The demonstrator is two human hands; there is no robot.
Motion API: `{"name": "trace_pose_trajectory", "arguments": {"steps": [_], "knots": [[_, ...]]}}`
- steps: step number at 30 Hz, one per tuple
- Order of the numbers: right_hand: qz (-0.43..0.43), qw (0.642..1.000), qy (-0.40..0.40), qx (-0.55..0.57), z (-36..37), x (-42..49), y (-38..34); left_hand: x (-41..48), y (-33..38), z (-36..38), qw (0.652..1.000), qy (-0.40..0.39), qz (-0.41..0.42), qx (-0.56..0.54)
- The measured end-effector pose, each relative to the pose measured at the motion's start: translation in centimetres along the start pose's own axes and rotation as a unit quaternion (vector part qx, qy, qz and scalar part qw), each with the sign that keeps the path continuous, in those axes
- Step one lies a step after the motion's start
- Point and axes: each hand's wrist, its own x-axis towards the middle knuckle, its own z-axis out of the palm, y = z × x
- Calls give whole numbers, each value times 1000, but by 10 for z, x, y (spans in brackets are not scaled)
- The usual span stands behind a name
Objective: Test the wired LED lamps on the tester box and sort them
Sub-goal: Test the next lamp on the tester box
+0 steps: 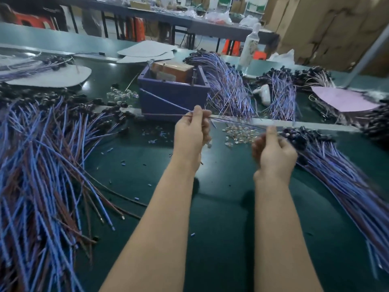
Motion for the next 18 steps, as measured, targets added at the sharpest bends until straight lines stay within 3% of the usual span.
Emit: {"name": "trace_pose_trajectory", "arguments": {"steps": [2, 4, 6, 8, 11, 18], "knots": [[-37, 995, 7, -93, -6, 1, 6, 2, -6, -4, 998, 31, 9, 50], [-129, 981, -4, -144, -3, -3, 9, 4, -11, -9, 995, 47, -3, 89], [-260, 938, -42, -226, 9, -8, 10, 4, -16, -13, 993, 46, -29, 106], [-323, 875, -133, -336, 26, -10, 14, 2, -19, -15, 993, 41, -42, 99], [-249, 805, -261, -470, 46, -8, 31, 3, -20, -18, 994, 61, -47, 81], [-185, 802, -264, -502, 39, -2, 53, 13, -13, -43, 972, 199, 85, 91]]}}
